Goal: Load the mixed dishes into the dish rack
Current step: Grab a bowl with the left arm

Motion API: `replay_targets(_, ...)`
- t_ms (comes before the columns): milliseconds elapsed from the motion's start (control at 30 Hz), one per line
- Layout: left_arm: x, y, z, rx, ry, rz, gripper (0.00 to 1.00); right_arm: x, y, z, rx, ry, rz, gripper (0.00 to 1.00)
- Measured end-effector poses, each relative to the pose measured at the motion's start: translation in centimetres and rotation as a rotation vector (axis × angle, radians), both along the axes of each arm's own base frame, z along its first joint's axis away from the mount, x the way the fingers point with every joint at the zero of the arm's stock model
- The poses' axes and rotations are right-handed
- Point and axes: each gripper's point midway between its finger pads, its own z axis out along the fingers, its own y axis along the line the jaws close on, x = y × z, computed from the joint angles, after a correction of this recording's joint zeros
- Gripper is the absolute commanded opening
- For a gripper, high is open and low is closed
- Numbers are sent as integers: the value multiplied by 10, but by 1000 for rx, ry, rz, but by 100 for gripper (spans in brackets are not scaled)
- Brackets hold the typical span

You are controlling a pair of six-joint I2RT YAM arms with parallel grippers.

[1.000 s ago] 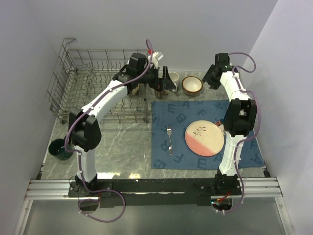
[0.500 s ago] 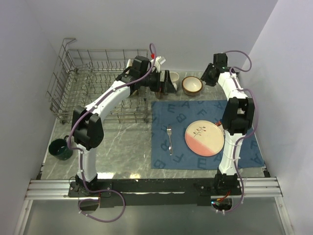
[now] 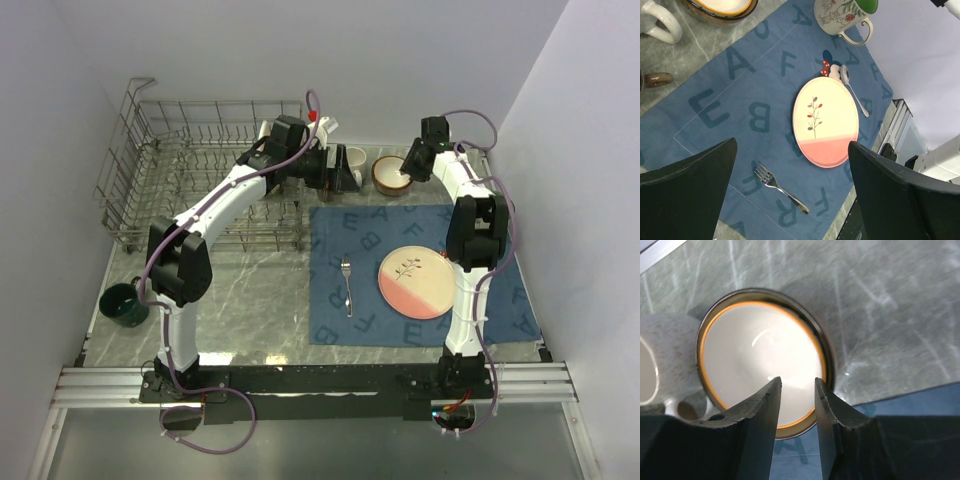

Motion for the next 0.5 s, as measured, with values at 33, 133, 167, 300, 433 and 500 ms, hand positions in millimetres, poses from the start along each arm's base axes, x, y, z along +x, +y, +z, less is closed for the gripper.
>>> replay_targets(33, 0, 0, 0, 1, 1, 0, 99, 1, -3, 0, -14, -2, -11, 40)
replay_targets(133, 0, 0, -1, 3, 4, 0, 99, 1, -9, -1, -49, -2, -43, 41)
replay_targets(167, -1, 0, -1, 3, 5, 0, 99, 1, -10, -2, -59, -5, -50, 41)
replay_targets(300, -1, 0, -1, 3, 5, 1, 99, -11, -10, 3, -80, -9, -55, 43)
replay_targets(433, -1, 0, -1, 3, 6, 0, 99, -14, -17, 19, -109, -24, -72, 43)
replay_targets(500, -1, 0, -1, 2, 5, 0, 99, -11, -20, 25, -115, -36, -81, 43)
